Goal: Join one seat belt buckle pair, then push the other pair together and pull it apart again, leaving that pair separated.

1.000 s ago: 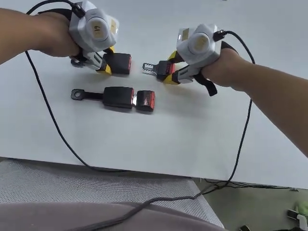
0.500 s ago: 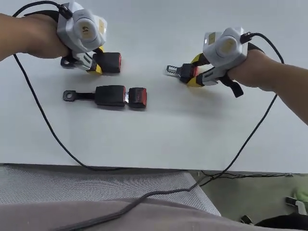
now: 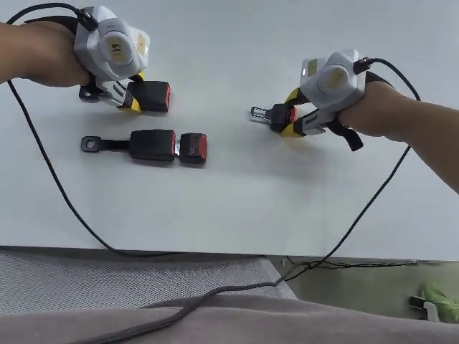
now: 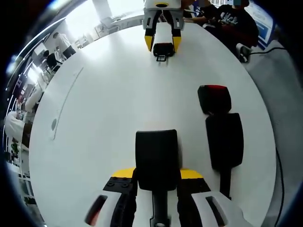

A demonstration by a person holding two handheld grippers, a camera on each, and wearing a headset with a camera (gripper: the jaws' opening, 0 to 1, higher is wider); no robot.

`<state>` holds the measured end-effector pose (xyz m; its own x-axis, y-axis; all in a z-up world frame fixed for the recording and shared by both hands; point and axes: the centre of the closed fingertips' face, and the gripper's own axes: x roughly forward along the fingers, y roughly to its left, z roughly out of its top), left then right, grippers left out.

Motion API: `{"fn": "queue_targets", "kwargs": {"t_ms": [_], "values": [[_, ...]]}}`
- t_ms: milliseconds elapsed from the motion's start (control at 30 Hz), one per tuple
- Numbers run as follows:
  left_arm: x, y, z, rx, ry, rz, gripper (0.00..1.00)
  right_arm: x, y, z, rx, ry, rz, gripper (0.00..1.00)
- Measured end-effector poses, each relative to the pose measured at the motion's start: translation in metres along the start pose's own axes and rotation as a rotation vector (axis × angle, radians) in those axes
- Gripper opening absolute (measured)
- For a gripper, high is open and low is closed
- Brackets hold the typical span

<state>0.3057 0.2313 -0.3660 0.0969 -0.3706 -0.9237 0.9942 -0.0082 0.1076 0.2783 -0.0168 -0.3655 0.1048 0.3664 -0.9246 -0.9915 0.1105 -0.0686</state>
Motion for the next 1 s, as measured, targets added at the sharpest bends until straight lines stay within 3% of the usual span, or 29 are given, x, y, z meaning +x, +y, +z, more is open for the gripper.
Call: {"fn": "queue_targets", "kwargs": {"t_ms": [167,233,300,367,533,600,667,767,867,933,1000], "values": [[-0.002,0.002,-0.002,-0.041,0.009,0.025,0.33,-0.003,-0.002,0.004,-0.045,0.039,-0.039,0.43],[-0.004,0.002,-0.008,-0.065,0.017,0.031,0.34,-0.008,-0.003,0.007,-0.044,0.029,-0.055,0.43],[-0.013,0.004,-0.01,-0.106,-0.009,0.061,0.35,-0.019,-0.001,0.012,-0.014,0.0,-0.066,0.43],[-0.022,0.001,-0.015,-0.111,-0.01,0.075,0.37,-0.025,0.0,0.015,-0.006,-0.013,-0.08,0.43],[-0.046,-0.004,-0.032,-0.194,-0.029,0.157,0.41,-0.042,0.012,0.024,0.036,-0.065,-0.116,0.47],[-0.056,-0.013,-0.038,-0.252,-0.046,0.18,0.43,-0.047,0.018,0.029,0.083,-0.109,-0.13,0.47],[-0.064,-0.024,-0.041,-0.253,-0.044,0.192,0.45,-0.052,0.025,0.035,0.117,-0.164,-0.137,0.47],[-0.078,-0.039,-0.046,-0.317,-0.066,0.243,0.51,-0.056,0.034,0.035,0.125,-0.17,-0.147,0.48],[-0.09,-0.054,-0.047,-0.352,-0.089,0.279,0.62,-0.059,0.046,0.036,0.179,-0.189,-0.153,0.51],[-0.098,-0.068,-0.048,-0.373,-0.116,0.28,0.68,-0.063,0.052,0.038,0.19,-0.208,-0.174,0.56],[-0.105,-0.078,-0.049,-0.389,-0.116,0.292,0.69,-0.067,0.057,0.039,0.211,-0.223,-0.188,0.6]]}}
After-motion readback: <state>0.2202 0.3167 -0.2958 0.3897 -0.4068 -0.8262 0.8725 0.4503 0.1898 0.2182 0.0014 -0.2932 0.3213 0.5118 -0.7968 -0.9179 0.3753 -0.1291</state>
